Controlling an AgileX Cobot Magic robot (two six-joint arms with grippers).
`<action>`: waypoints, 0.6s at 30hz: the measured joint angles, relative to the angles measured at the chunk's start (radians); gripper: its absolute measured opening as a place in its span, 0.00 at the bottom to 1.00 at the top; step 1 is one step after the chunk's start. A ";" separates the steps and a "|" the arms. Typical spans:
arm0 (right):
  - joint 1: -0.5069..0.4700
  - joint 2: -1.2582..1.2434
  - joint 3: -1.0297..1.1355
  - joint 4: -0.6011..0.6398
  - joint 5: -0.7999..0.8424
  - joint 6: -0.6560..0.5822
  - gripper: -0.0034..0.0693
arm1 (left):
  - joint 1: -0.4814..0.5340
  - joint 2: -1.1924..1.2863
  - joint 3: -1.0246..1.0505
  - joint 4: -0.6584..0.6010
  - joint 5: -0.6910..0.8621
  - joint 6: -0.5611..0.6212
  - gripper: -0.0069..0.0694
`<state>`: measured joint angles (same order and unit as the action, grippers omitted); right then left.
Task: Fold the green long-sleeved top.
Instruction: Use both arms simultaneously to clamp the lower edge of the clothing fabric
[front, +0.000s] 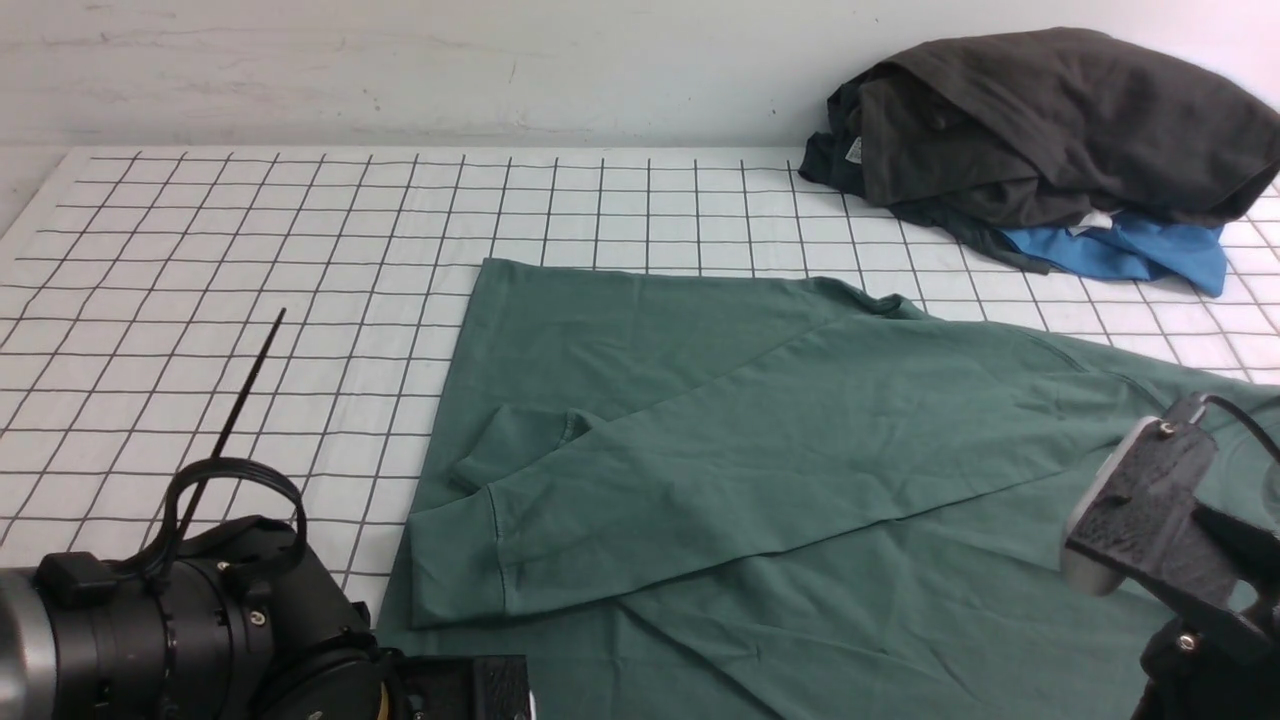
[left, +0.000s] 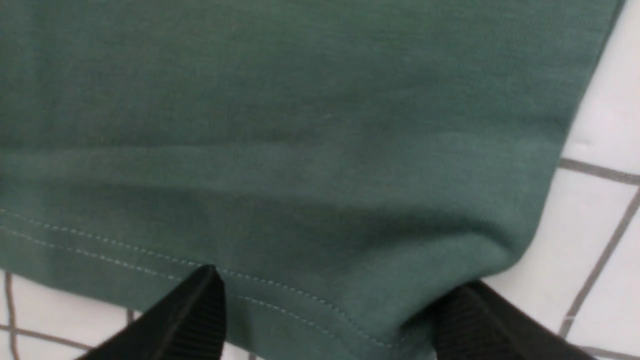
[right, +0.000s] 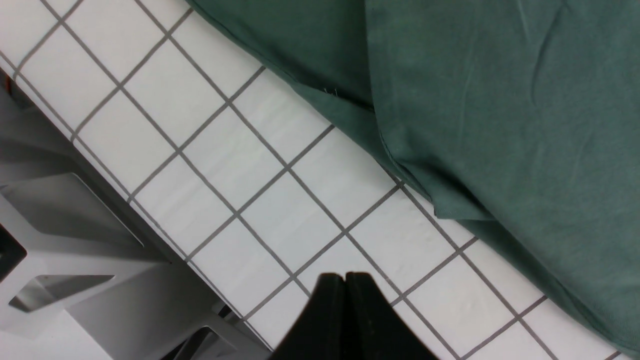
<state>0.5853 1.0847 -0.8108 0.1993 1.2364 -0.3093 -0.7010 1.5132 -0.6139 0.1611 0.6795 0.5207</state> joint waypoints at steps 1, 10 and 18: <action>0.000 0.000 0.000 0.000 0.000 0.000 0.03 | 0.000 0.000 -0.004 -0.003 0.005 0.000 0.71; 0.000 0.000 0.000 -0.003 0.001 -0.004 0.03 | 0.000 -0.003 -0.099 -0.002 0.032 -0.072 0.29; 0.000 0.000 0.000 -0.013 0.001 -0.005 0.03 | 0.000 -0.003 -0.107 -0.001 0.042 -0.080 0.11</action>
<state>0.5853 1.0847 -0.8108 0.1863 1.2373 -0.3139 -0.7010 1.5107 -0.7208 0.1602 0.7212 0.4409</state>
